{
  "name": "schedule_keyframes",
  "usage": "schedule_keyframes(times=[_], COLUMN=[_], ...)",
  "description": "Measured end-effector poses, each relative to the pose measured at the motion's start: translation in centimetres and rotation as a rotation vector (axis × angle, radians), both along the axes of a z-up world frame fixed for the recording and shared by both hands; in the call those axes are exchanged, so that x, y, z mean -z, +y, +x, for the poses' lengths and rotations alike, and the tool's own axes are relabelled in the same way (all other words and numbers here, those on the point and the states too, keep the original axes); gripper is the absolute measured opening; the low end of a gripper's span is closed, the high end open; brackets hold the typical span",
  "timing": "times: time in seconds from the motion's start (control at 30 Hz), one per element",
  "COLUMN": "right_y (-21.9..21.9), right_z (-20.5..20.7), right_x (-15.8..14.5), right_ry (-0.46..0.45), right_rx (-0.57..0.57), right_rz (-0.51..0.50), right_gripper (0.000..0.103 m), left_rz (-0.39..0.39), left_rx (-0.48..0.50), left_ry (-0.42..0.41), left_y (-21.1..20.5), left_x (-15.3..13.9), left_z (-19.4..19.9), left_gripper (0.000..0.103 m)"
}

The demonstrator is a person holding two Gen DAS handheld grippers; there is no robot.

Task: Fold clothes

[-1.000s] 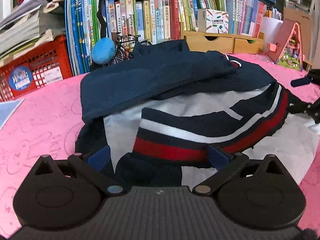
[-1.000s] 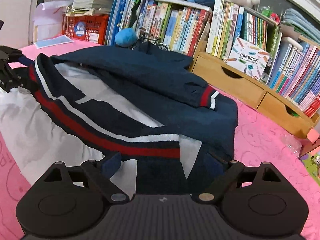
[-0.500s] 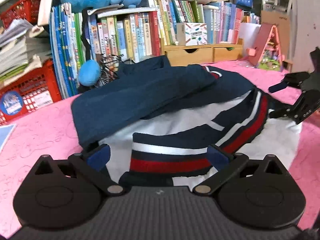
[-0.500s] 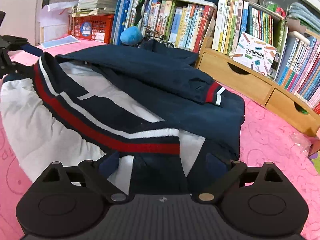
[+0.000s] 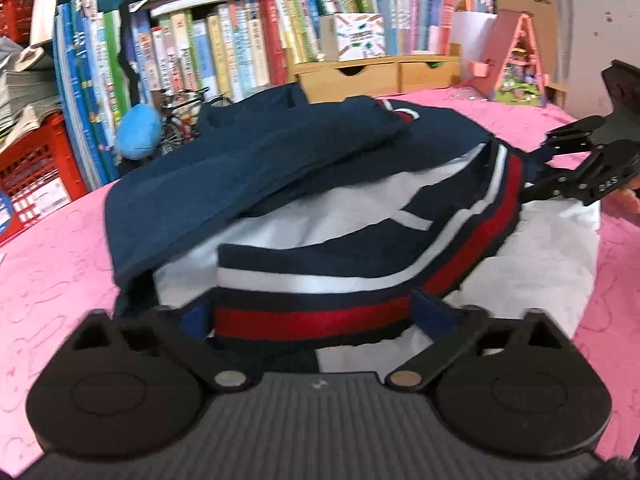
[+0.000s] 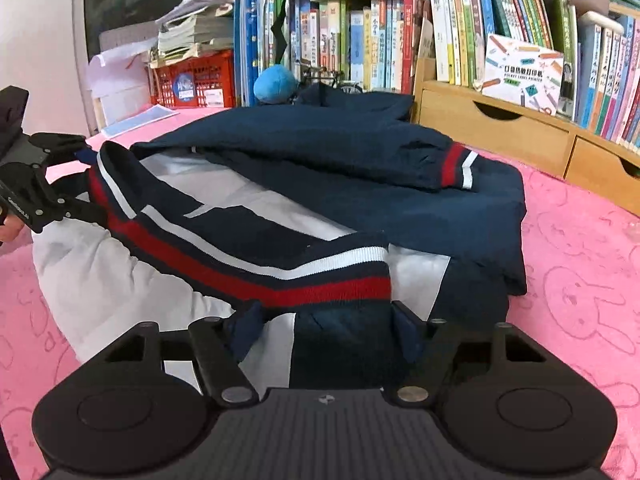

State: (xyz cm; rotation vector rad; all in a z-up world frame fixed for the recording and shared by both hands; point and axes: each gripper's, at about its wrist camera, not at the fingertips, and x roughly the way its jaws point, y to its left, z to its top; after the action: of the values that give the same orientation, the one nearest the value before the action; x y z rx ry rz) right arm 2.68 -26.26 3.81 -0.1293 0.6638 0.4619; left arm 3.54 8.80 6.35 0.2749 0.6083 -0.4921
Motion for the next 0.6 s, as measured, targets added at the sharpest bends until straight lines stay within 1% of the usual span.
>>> schedule_keyframes(times=[0.03,0.07,0.1,0.13,0.17,0.2,0.27,0.3,0.33,0.37,0.4,0.43,0.47,0.5,0.57,0.6], right_y=[-0.1,-0.2,-0.3,-0.4,-0.5,-0.7,-0.6,-0.6,-0.5,-0.3,-0.1,0.0,0.2,0.4,1.0,1.5], right_z=[-0.1,-0.1,-0.2,-0.3,-0.4,-0.5,-0.6,-0.5,-0.4,-0.2,0.1,0.3,0.5,0.6,0.7,0.3], right_x=[-0.1,-0.2,-0.2,-0.3,-0.4,-0.5,-0.7,-0.8,-0.9,-0.9,-0.9,-0.9,-0.8,-0.7,0.0,0.5], right_ry=[-0.004,-0.010,-0.016,-0.022,-0.027,-0.033,-0.046,-0.048,-0.050,-0.053,-0.055,-0.050,-0.042,-0.026,0.019,0.013], right_rx=[0.006,0.013,0.019,0.026,0.032,0.038,0.049,0.056,0.060,0.066,0.078,0.074,0.058,0.033,-0.014,-0.014], right_rz=[0.009,0.017,0.024,0.032,0.040,0.048,0.049,0.043,0.035,0.022,0.008,0.005,0.008,0.014,0.014,-0.006], right_gripper=[0.064,0.062,0.060,0.055,0.052,0.051,0.053,0.055,0.061,0.071,0.078,0.087,0.090,0.091,0.092,0.091], left_rz=[0.003,0.013,0.016,0.015,0.004,-0.007,-0.056,-0.081,-0.090,-0.100,-0.105,-0.099,-0.097,-0.092,-0.077,-0.069], left_rx=[0.004,0.003,0.000,-0.005,-0.017,-0.028,-0.045,-0.052,-0.059,-0.067,-0.074,-0.076,-0.069,-0.061,-0.045,-0.037], left_ry=[-0.008,-0.020,-0.029,-0.036,-0.042,-0.048,-0.048,-0.041,-0.026,-0.011,0.004,0.018,0.028,0.036,0.039,0.041], left_y=[-0.1,-0.1,0.0,0.2,0.7,1.2,2.3,2.9,3.0,3.2,3.4,3.2,3.1,2.8,2.0,1.5], left_x=[0.0,0.0,0.0,-0.1,-0.4,-0.6,-1.3,-1.6,-1.7,-1.7,-1.8,-1.7,-1.6,-1.4,-0.8,-0.5], left_z=[-0.1,-0.2,-0.4,-0.6,-0.7,-0.8,-0.8,-0.7,-0.4,-0.2,0.1,0.2,0.1,0.0,-0.5,-0.7], left_gripper=[0.085,0.079,0.068,0.063,0.049,0.039,0.037,0.037,0.037,0.040,0.055,0.068,0.094,0.103,0.103,0.102])
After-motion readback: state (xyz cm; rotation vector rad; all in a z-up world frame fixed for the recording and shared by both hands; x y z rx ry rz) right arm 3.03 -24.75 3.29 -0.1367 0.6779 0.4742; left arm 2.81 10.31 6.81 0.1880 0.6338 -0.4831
